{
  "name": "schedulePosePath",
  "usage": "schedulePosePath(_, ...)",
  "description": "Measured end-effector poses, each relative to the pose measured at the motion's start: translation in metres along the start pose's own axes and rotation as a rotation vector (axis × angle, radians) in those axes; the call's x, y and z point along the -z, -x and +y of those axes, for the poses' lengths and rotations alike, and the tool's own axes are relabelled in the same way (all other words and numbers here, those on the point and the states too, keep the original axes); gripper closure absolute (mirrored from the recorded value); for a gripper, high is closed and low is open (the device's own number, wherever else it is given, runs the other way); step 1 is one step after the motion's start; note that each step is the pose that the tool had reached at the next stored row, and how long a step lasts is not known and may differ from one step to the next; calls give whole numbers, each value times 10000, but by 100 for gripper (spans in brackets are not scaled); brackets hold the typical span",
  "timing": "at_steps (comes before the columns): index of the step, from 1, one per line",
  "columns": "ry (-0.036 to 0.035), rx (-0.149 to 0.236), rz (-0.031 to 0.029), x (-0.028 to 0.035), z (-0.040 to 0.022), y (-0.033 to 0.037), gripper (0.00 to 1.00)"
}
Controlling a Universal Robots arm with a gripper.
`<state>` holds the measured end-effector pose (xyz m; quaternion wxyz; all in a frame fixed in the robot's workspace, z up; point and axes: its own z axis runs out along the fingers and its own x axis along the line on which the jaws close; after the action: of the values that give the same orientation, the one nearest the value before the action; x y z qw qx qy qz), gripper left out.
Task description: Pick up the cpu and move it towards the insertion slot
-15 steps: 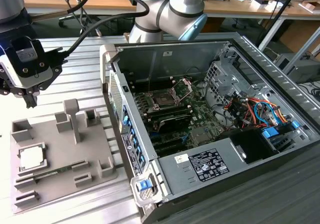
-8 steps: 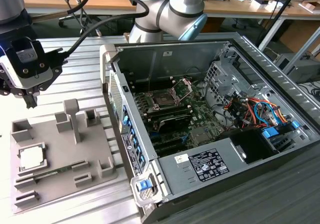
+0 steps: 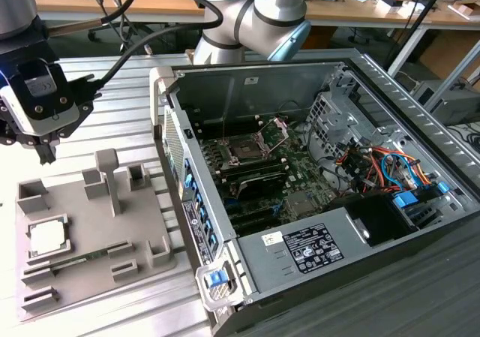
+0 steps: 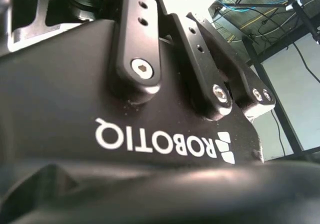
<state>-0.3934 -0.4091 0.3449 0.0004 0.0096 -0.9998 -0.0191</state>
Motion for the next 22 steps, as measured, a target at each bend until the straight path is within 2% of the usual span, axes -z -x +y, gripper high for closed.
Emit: schedulePosePath(22, 0, 0, 1, -58, -2, -10, 89)
